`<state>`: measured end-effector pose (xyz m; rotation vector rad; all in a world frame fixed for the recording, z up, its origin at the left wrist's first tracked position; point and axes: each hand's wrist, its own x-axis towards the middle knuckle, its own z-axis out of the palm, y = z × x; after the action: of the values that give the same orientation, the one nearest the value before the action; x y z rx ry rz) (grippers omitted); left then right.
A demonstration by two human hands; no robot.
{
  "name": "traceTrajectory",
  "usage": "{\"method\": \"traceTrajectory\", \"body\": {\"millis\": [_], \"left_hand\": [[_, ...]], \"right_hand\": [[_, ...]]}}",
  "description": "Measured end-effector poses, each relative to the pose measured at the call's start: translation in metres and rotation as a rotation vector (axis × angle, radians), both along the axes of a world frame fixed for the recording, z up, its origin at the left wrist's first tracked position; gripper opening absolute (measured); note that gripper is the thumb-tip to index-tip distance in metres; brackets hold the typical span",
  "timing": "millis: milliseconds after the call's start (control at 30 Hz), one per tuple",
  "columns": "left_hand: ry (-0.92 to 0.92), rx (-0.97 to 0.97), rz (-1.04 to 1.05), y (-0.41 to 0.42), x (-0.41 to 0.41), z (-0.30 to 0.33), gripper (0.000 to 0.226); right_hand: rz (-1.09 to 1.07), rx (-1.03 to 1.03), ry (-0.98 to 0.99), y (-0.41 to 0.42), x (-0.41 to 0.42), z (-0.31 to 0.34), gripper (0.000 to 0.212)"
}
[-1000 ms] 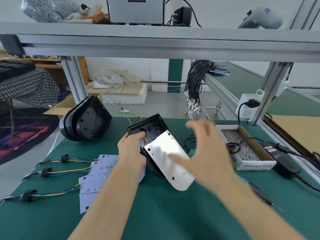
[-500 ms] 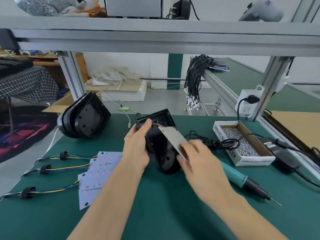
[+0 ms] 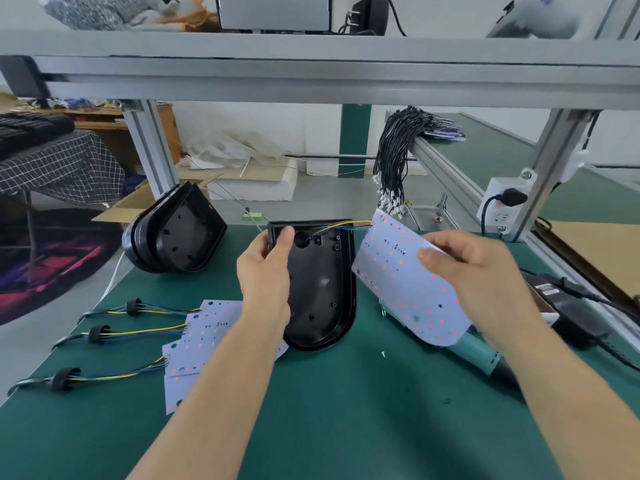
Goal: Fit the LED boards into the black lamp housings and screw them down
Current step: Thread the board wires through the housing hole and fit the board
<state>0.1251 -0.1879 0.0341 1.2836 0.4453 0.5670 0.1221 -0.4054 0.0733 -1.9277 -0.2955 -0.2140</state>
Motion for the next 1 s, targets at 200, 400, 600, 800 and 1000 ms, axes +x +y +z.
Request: {"method": "traceTrajectory", "body": {"millis": [200, 400, 600, 800, 1000], "left_hand": [[-0.007, 0.104, 0.107, -0.003, 0.005, -0.003, 0.026], [0.061, -0.395, -0.322, -0.015, 0.005, 0.002, 0.046], [0.051, -0.296, -0.401, -0.03, -0.005, -0.011, 0.051], [0.035, -0.228, -0.378, -0.028, -0.006, -0.015, 0.027], [-0.039, -0.116, -0.437, -0.024, -0.006, -0.014, 0.025]], "right_hand": [[0.145, 0.21, 0.217, -0.01, 0.009, 0.02, 0.025], [0.006, 0.299, 0.169, 0.023, 0.009, -0.03, 0.029], [-0.032, 0.252, -0.027, 0.038, 0.004, -0.053, 0.033], [0.031, -0.091, 0.0, 0.034, 0.002, -0.052, 0.025], [-0.235, -0.592, -0.145, 0.037, -0.006, -0.041, 0.037]]}}
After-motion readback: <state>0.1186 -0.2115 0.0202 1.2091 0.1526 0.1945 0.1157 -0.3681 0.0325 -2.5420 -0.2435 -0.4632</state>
